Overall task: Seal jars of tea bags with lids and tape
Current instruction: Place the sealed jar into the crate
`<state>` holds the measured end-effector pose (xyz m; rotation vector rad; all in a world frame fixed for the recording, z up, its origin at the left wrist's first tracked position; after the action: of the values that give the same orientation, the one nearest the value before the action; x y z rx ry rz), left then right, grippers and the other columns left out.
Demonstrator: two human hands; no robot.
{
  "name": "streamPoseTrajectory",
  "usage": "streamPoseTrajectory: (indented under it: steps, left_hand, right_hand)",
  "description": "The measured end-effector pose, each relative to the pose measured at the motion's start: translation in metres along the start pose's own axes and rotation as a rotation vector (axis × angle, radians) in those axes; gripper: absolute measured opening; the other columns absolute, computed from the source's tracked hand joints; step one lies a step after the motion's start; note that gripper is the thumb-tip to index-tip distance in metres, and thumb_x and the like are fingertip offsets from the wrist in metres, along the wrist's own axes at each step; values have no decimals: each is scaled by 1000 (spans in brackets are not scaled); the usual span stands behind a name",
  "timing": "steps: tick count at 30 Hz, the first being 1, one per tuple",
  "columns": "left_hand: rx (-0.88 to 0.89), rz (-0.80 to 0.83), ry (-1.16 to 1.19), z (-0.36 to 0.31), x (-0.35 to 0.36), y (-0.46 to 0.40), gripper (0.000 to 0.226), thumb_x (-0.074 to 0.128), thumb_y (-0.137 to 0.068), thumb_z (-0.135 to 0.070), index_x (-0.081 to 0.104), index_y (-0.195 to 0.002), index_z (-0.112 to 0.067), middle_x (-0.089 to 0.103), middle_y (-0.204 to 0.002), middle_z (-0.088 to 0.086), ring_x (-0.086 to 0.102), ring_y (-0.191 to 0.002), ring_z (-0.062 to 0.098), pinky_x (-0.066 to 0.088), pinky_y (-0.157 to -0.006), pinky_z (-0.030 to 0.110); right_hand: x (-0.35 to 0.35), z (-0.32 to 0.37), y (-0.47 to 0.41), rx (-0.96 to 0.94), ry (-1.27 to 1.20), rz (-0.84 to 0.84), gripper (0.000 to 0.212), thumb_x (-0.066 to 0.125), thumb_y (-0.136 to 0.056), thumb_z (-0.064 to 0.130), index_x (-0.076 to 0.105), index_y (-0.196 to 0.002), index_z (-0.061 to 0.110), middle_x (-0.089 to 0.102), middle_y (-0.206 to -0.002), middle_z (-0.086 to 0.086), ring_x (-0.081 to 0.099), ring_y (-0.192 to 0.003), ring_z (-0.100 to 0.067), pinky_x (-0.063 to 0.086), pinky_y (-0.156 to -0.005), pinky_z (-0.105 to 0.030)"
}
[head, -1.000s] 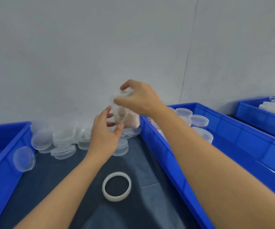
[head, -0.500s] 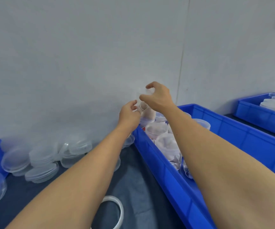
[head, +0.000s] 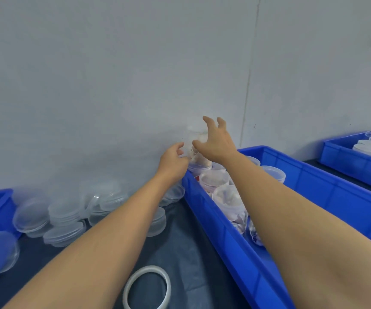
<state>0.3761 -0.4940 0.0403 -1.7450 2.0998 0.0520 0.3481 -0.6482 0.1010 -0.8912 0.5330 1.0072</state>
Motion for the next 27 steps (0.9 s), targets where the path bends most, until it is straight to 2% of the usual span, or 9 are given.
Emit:
streamPoseTrajectory:
  steps: [4,6,11,13,16,18,20,23,27]
  left_hand:
    - [35,-103,-9,-13,-53,26,55,54,-100,-4,51,-152,-19,61,-141,7,65,-117,25,59,-99,50]
    - [46,-192,2,-14,-91,47,48,55,-101,-7,56,-147,-20,64,-133,5,67,-116,27,59,-99,53]
    - [77,-398,94,15,-181,145,25,54,-104,-12,66,-121,-26,73,-109,-4,73,-99,17,60,-87,38]
    - [68,-464,131,38,-203,199,31,47,-103,-1,71,-106,-21,76,-97,-4,71,-90,12,58,-83,32]
    - [-57,-512,111,92,-217,278,42,45,-104,-2,72,-83,-26,77,-86,-5,67,-79,4,53,-72,22]
    - [-183,-501,39,129,-220,319,41,48,-102,-5,69,-75,-26,76,-80,-7,64,-75,4,52,-69,27]
    - [-294,-467,-34,153,-219,342,35,51,-97,-4,72,-81,-26,76,-83,-9,68,-83,6,55,-78,29]
    - [-358,-422,-108,155,-212,346,36,48,-91,-3,73,-91,-29,75,-94,-15,67,-93,-1,51,-83,17]
    - [-383,-339,-232,145,-205,349,33,42,-92,-7,72,-93,-22,77,-102,-9,67,-98,13,53,-87,29]
  right_hand:
    - [-4,66,38,-239,294,-117,74,58,-96,37,27,-162,29,21,-170,-13,33,-150,-36,25,-122,-57]
    - [10,107,67,-377,302,-81,69,57,-97,35,32,-161,29,31,-167,-8,38,-147,-32,27,-121,-55]
    - [73,200,165,-599,192,121,36,54,-98,31,56,-133,26,63,-125,4,60,-114,-24,49,-88,-40]
    - [102,226,213,-639,103,203,32,54,-93,28,57,-125,25,65,-113,5,63,-104,-23,50,-77,-38]
    - [146,242,282,-691,25,347,21,52,-88,27,56,-109,27,65,-106,7,64,-98,-22,47,-70,-36]
    - [180,235,321,-683,31,471,7,49,-89,28,47,-96,30,61,-102,8,63,-97,-22,40,-70,-33]
    - [208,221,353,-662,48,568,10,47,-90,29,46,-99,30,62,-105,8,63,-99,-22,43,-73,-36]
    - [225,206,375,-613,13,567,37,48,-85,32,48,-122,29,66,-107,11,63,-96,-19,49,-77,-38]
    - [222,203,377,-559,-71,542,42,52,-82,32,49,-125,32,67,-100,14,62,-91,-15,50,-79,-37]
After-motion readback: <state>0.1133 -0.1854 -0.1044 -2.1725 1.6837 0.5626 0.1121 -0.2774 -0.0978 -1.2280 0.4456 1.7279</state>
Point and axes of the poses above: each hand's wrist, its own y-axis away from the middle knuckle, its own x-axis out of the palm, z = x × y, the point moved 9 cm from there along -y, towards the middle knuckle
